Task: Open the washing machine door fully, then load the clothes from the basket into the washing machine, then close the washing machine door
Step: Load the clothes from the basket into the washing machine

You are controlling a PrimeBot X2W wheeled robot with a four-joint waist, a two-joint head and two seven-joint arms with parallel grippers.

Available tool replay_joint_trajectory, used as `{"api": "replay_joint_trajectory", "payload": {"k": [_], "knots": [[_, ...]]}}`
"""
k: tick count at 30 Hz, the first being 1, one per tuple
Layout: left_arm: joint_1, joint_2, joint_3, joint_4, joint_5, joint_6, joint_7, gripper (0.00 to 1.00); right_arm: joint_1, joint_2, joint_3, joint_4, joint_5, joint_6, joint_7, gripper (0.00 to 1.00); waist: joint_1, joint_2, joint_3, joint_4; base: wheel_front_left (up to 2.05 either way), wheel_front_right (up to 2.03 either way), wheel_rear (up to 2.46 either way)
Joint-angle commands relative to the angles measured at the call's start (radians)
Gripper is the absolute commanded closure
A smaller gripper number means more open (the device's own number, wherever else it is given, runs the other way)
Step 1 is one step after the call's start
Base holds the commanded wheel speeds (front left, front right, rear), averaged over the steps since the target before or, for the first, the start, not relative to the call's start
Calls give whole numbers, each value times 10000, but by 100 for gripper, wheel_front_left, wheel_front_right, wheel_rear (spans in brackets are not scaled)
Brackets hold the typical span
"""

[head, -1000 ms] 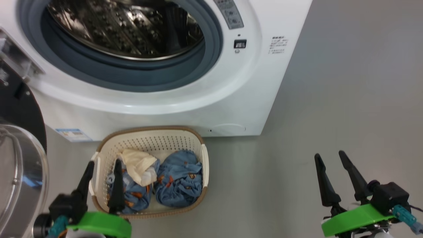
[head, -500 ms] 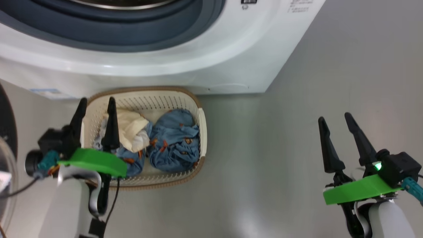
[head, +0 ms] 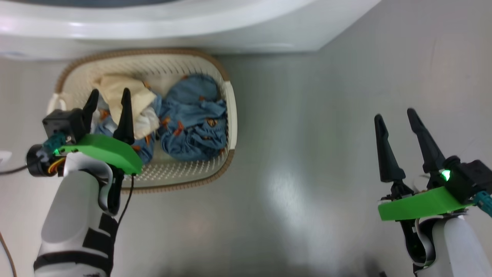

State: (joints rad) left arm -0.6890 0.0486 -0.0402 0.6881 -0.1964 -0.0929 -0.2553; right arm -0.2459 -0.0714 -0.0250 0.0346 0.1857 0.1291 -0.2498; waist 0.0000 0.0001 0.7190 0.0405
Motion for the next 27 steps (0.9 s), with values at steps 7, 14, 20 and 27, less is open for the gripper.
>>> {"api": "replay_joint_trajectory", "payload": {"k": [7, 14, 20, 27], "knots": [[-1278, 823, 261, 2711, 181, 166, 39, 0, -31, 57, 185, -456, -47, 16, -120, 0, 0, -1, 1828, -198, 0, 0, 0], [-2152, 1104, -94, 4395, 537, 574, 589, 0, 10, 123, 185, -527, 12, 16, -120, 0, 0, -1, 2295, -394, 0, 0, 0], [-2646, 1017, -303, 5010, 636, 713, 691, 0, 68, 155, 210, -536, 5, 16, -120, 0, 0, -1, 2435, -360, 0, 0, 0], [-3122, 1189, -459, 5653, 728, 1229, 1295, 0, -27, 180, 330, -547, -11, 16, -120, 0, 0, -1, 2660, -383, 0, 0, 0]]}}
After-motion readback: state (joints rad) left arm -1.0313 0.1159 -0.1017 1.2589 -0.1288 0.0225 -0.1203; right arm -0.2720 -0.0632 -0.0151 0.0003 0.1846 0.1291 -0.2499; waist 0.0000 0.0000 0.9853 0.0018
